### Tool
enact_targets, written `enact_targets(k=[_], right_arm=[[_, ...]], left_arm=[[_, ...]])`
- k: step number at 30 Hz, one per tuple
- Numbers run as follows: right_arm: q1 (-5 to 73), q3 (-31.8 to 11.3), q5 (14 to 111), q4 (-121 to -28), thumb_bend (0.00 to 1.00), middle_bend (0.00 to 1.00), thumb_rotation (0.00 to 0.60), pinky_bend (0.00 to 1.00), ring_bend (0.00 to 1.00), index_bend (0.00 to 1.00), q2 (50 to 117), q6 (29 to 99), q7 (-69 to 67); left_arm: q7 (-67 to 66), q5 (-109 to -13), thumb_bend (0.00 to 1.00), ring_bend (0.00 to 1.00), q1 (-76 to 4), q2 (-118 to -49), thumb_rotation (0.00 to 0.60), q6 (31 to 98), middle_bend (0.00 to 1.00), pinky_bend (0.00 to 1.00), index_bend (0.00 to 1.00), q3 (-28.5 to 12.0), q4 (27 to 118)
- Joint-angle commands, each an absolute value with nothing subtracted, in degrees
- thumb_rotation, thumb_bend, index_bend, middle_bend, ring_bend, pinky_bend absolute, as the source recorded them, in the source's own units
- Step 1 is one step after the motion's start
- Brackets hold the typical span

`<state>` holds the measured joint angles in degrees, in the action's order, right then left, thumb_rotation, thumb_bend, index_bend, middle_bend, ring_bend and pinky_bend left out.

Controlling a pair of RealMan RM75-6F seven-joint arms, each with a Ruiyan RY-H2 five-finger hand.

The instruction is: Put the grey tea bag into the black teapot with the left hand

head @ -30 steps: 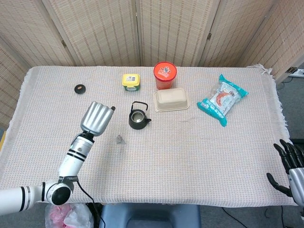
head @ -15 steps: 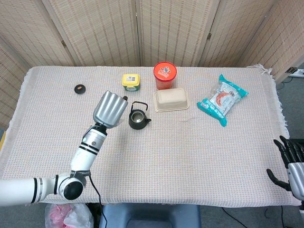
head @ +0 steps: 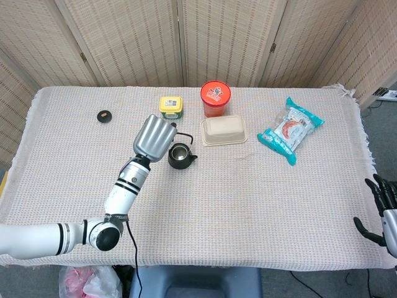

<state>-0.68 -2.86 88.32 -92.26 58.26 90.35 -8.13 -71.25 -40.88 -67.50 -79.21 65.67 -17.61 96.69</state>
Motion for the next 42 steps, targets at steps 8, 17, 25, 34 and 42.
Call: enact_targets(k=[8,17,25,34,42], right_arm=[[-0.4,-3.5,86.3,-91.9,0.24,0.0,0.6,0.0,0.0,0.0,57.9,88.9,-9.5],[-0.3,-3.8,85.3,-91.8,0.24,0.0,0.6,0.0,0.0,0.0,57.6,88.1,-10.1],[-0.5,-4.0,85.0,-91.7,0.24,0.0,0.6,0.0,0.0,0.0,57.7,88.3,-10.2],[-0.2,-4.2,84.6,-91.5,0.24,0.0,0.6,0.0,0.0,0.0,57.6,87.5,-10.3],[-0.3,-4.2,84.7,-91.6,0.24,0.0,0.6,0.0,0.0,0.0,57.7,87.7,-10.1]], left_arm=[[-69.6,-38.7,0.39,1.0,-71.3,-82.6,0.6,63.2,1.0,1.0,0.59,-16.6,90.1],[-66.5,-40.1,0.39,1.0,-72.7,-84.3,0.6,61.4,1.0,1.0,0.59,-15.3,86.8],[-64.3,-40.4,0.39,1.0,-73.5,-85.8,0.6,60.0,1.0,1.0,0.59,-14.5,84.1],[-58.7,-41.2,0.39,1.0,-72.9,-88.3,0.6,57.3,1.0,1.0,0.59,-13.3,80.0],[-55.0,-42.6,0.39,1.0,-71.9,-90.3,0.6,56.2,1.0,1.0,0.59,-11.9,78.2]])
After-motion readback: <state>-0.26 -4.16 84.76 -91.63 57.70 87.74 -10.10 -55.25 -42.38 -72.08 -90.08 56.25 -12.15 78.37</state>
